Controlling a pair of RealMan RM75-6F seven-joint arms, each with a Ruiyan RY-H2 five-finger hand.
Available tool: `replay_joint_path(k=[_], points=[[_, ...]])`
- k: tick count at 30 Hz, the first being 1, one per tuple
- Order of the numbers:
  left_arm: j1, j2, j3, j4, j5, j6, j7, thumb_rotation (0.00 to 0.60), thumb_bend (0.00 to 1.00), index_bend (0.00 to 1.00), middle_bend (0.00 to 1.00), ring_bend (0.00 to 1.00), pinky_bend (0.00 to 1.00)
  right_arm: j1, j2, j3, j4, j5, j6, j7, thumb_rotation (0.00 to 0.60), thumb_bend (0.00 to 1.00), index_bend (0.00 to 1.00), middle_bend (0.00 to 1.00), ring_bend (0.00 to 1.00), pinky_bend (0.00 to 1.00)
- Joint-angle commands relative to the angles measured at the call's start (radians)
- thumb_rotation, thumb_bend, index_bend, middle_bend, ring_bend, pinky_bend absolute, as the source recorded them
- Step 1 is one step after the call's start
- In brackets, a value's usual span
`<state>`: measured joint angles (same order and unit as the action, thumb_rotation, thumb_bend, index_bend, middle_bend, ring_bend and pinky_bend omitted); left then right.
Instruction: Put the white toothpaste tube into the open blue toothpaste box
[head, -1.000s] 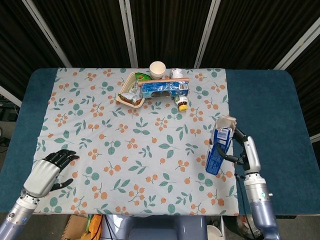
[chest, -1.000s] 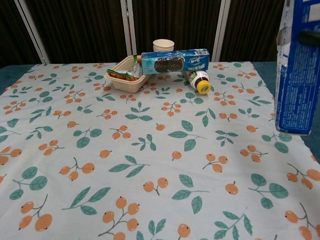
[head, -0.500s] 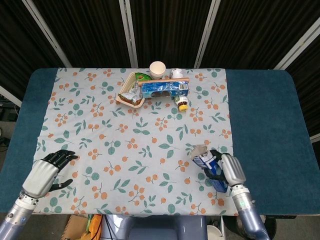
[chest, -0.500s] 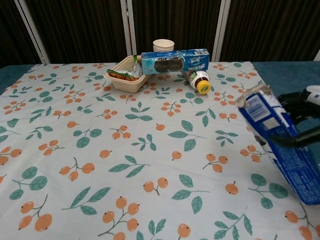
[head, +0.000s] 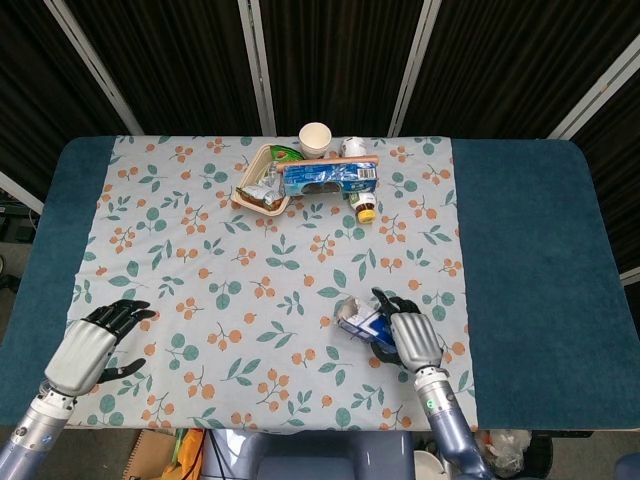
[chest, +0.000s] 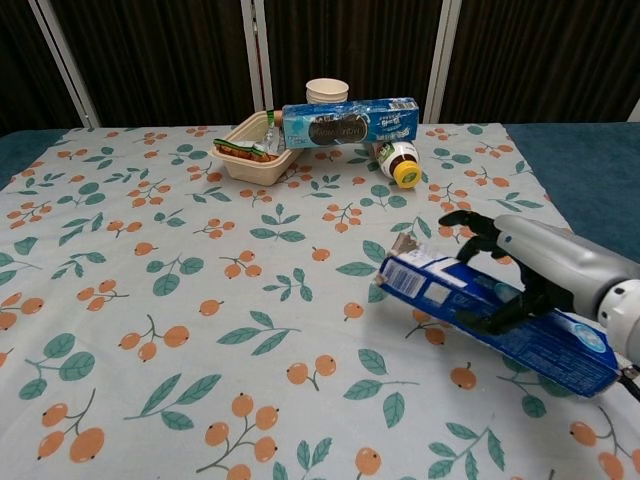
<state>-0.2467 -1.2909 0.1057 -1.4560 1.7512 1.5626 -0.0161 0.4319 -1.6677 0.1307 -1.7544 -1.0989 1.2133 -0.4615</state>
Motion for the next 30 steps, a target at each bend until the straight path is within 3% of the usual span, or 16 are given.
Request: replay_joint_path(k=[1,5,10,13,16,24,26,30], points=[[0.006,0.009,-0.001,-0.024,-0.015,-0.014,-0.006,0.600,0.01,0.23,0.21,0.21,0.34,0.013,0.023,0.004,-0.048,0.007,0.021,-0.062,0.600,0.39,0.00,0.11,0.00,0.07],[0.012,0.023,-0.008,-0.054,-0.025,-0.018,0.002,0.600,0.01,0.21,0.19,0.19,0.32,-0.012,0.104,-0.010,-0.123,-0.005,0.054,-0.073,0.600,0.39,0.00,0.10,0.00,0.06],[0.030,0.046,-0.015,-0.088,-0.046,-0.016,0.028,0.600,0.01,0.19,0.14,0.15,0.25,-0.057,0.281,-0.073,-0.187,-0.071,0.093,-0.095,0.600,0.39,0.00,0.10,0.00,0.05],[0.048,0.067,-0.016,-0.118,-0.068,-0.018,0.066,0.600,0.01,0.16,0.10,0.11,0.20,-0.101,0.399,-0.133,-0.168,-0.158,0.127,-0.076,0.600,0.39,0.00,0.10,0.00,0.04],[0.071,0.088,-0.020,-0.150,-0.098,-0.014,0.112,0.600,0.01,0.13,0.06,0.07,0.15,-0.168,0.497,-0.203,-0.083,-0.268,0.196,-0.015,0.600,0.39,0.00,0.09,0.00,0.04],[0.115,0.104,-0.036,-0.155,-0.114,0.032,0.174,0.600,0.01,0.06,0.00,0.02,0.10,-0.300,0.551,-0.250,0.072,-0.395,0.366,0.141,0.600,0.39,0.00,0.03,0.00,0.02],[0.128,0.108,-0.041,-0.144,-0.117,0.048,0.184,0.600,0.01,0.05,0.00,0.01,0.10,-0.327,0.547,-0.247,0.118,-0.416,0.406,0.160,0.600,0.39,0.00,0.02,0.00,0.01],[0.145,0.114,-0.053,-0.123,-0.126,0.066,0.182,0.600,0.01,0.05,0.00,0.01,0.10,-0.342,0.543,-0.215,0.114,-0.382,0.402,0.206,0.600,0.39,0.00,0.02,0.00,0.01]])
